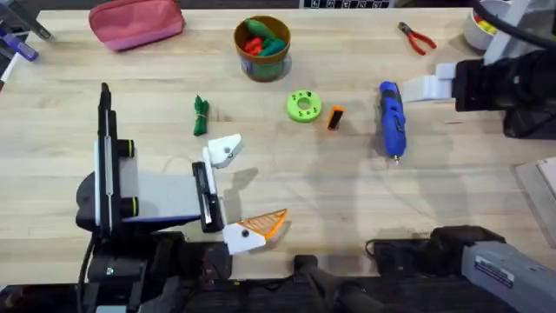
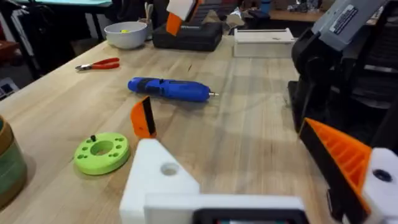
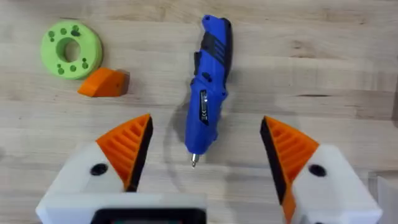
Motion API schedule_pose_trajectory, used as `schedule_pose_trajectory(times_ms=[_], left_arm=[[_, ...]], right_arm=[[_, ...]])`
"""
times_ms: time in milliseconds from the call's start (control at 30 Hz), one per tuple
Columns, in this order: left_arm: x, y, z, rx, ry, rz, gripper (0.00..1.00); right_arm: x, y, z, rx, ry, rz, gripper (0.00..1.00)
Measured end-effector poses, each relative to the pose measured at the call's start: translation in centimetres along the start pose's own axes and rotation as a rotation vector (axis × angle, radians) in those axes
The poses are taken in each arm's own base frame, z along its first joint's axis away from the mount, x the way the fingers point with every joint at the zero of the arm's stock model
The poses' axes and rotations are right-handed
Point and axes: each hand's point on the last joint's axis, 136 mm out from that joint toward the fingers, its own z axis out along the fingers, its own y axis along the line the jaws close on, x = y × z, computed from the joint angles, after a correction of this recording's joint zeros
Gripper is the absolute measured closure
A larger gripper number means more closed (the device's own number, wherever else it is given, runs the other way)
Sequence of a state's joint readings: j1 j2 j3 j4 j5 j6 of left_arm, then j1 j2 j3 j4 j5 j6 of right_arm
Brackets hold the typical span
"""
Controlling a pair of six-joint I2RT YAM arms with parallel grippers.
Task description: Pick up the gripper from the table and insert it into the empty holder that is missing its gripper. Then pick up a screw, insert it into the mounting hole, and use the screwdriver to tighten it. Finally, clean up the table by picking up the vegetable and placing it into the bucket.
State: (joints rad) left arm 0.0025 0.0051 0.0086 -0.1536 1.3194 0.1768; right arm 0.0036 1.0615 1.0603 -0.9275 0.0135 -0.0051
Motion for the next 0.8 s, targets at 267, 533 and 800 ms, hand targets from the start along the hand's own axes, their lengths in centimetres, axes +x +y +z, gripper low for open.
schedule_pose_trajectory(times_ms=[267, 533, 800], left_arm=[[0.0, 1.1, 0.0, -0.065, 0.006, -0.038, 0.015], [0.0, 2.5, -0.2, -0.146, 0.007, -0.099, 0.015], [0.0, 2.7, -0.2, -0.158, 0.006, -0.106, 0.015]], right_arm=[[0.0, 0.0, 0.0, 0.0, 0.0, 0.0, 0.008], [0.0, 0.0, 0.0, 0.0, 0.0, 0.0, 0.007], [0.0, 0.0, 0.0, 0.0, 0.0, 0.0, 0.007]])
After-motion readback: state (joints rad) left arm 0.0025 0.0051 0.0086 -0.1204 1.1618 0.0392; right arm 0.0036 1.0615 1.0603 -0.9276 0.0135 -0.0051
